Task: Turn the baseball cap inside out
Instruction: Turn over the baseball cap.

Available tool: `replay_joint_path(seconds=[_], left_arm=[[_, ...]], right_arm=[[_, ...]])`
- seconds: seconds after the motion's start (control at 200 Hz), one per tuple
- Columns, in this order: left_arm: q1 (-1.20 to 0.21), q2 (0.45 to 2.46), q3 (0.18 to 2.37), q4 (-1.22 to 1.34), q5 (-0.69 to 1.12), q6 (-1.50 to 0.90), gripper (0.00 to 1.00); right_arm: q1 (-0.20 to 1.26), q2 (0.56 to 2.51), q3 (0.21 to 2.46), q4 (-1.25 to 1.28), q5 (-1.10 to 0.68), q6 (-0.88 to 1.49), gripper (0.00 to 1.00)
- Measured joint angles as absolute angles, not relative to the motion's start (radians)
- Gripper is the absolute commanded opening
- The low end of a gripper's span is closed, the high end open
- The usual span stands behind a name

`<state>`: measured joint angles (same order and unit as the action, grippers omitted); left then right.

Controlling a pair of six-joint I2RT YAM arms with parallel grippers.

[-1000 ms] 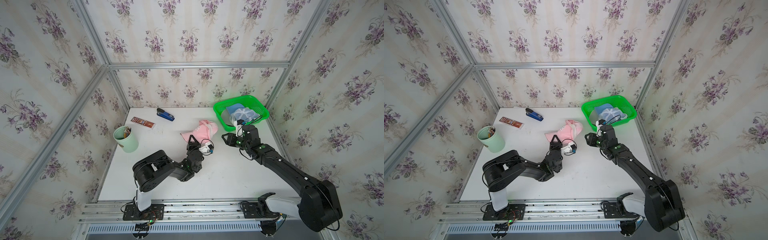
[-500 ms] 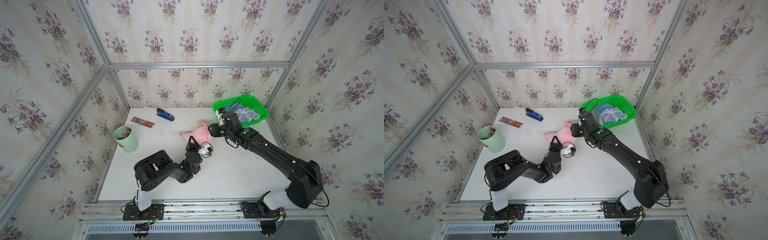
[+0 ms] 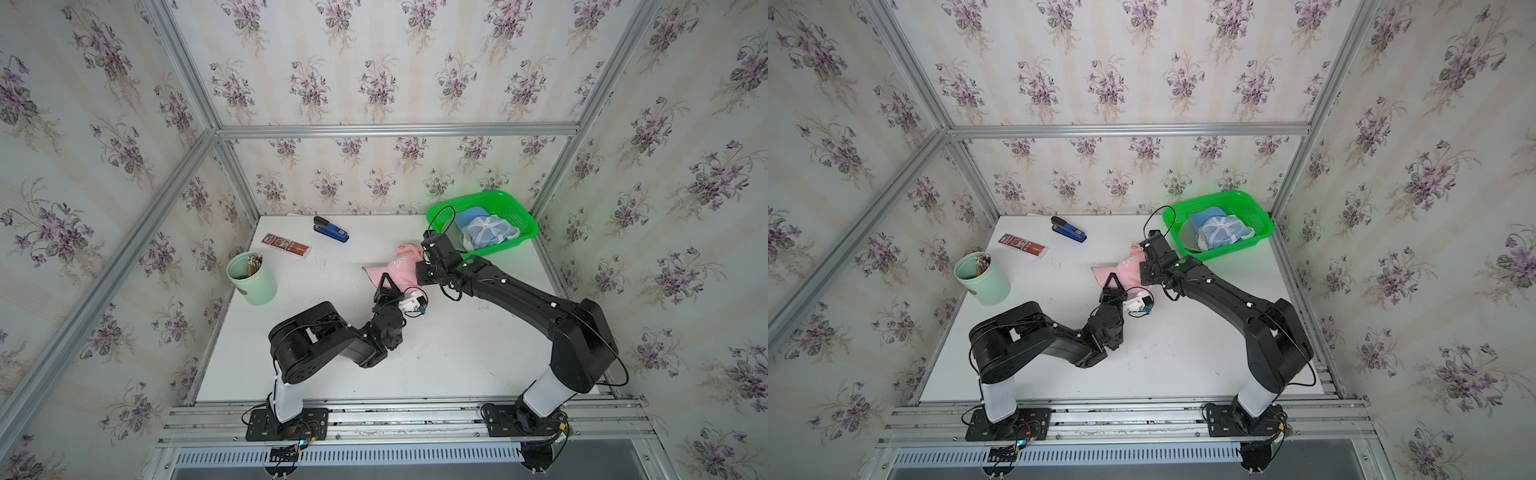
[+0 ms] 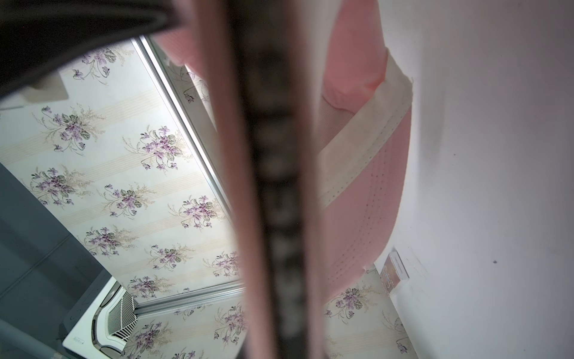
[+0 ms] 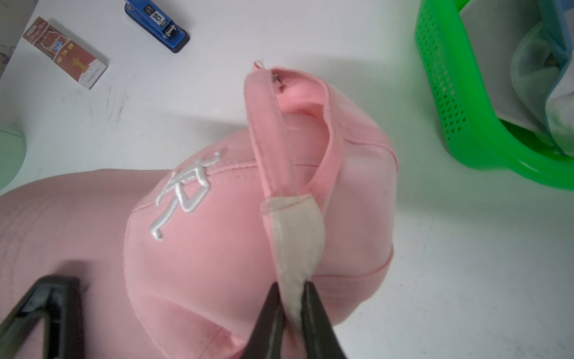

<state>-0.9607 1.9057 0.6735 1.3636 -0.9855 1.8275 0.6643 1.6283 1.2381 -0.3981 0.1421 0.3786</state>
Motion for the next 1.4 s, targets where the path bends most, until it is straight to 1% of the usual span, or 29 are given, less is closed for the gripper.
replay_joint_path(seconds=[0.14,0.3,0.37,0.455,0.554,0.644,0.709,0.829,0.889,0.939,1.034,1.229,1.299,1.399], left_arm=[[-0.958,1.879,0.670,1.363,-0.996,1.791,0.00],[-0.965,1.822,0.680,1.345,-0.937,1.739,0.00],[-0.965,1.795,0.683,1.309,-0.926,1.709,0.00],[-0.966,1.734,0.684,1.236,-0.918,1.650,0.00],[-0.976,1.598,0.676,1.013,-0.885,1.516,0.00],[-0.979,1.448,0.683,0.699,-0.837,1.331,0.00],[-0.984,1.368,0.687,0.525,-0.810,1.218,0.00],[-0.997,1.362,0.673,0.383,-0.809,1.132,0.00],[-0.999,1.383,0.659,0.359,-0.822,1.123,0.00],[-0.999,1.389,0.654,0.331,-0.842,1.115,0.00],[-0.994,1.381,0.656,0.297,-0.878,1.105,0.00],[-0.979,1.368,0.650,0.290,-0.921,1.135,0.00],[-0.980,1.366,0.641,0.299,-0.928,1.156,0.00],[-0.982,1.370,0.611,0.348,-0.936,1.223,0.00]], right_arm=[[0.585,1.504,1.075,-0.292,0.061,0.450,0.00],[0.449,1.343,0.834,-0.061,-0.182,0.577,0.00],[0.419,1.310,0.765,0.026,-0.263,0.627,0.00],[0.398,1.276,0.670,0.160,-0.354,0.703,0.03],[0.383,1.266,0.587,0.313,-0.457,0.795,0.04],[0.383,1.276,0.584,0.362,-0.515,0.827,0.06],[0.383,1.287,0.604,0.368,-0.542,0.828,0.08],[0.379,1.319,0.650,0.318,-0.537,0.822,0.14],[0.379,1.345,0.688,0.257,-0.513,0.804,0.20],[0.377,1.359,0.718,0.203,-0.477,0.782,0.26],[0.368,1.360,0.760,0.114,-0.367,0.729,0.34],[0.374,1.350,0.870,-0.062,-0.269,0.587,0.43],[0.380,1.349,0.934,-0.125,-0.243,0.537,0.46],[0.383,1.375,1.055,-0.195,-0.216,0.481,0.48]])
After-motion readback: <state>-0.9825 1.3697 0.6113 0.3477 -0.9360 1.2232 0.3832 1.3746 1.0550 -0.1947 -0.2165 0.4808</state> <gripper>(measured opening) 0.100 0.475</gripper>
